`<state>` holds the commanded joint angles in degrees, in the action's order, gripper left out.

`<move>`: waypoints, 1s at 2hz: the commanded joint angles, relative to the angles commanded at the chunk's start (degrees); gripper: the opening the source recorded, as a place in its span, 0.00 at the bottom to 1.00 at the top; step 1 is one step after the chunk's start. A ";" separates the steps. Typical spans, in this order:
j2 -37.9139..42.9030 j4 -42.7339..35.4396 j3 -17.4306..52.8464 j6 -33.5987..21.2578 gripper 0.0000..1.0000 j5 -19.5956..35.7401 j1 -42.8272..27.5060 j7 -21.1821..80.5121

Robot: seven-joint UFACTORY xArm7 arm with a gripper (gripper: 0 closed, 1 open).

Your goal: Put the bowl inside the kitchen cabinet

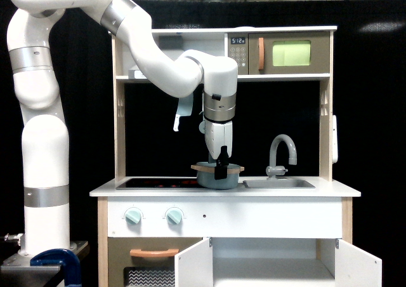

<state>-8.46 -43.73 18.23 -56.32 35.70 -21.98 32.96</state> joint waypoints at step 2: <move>1.65 -0.63 -0.76 0.59 0.00 1.07 0.54 0.91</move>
<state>-6.81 -44.35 17.47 -55.72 36.77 -21.44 33.87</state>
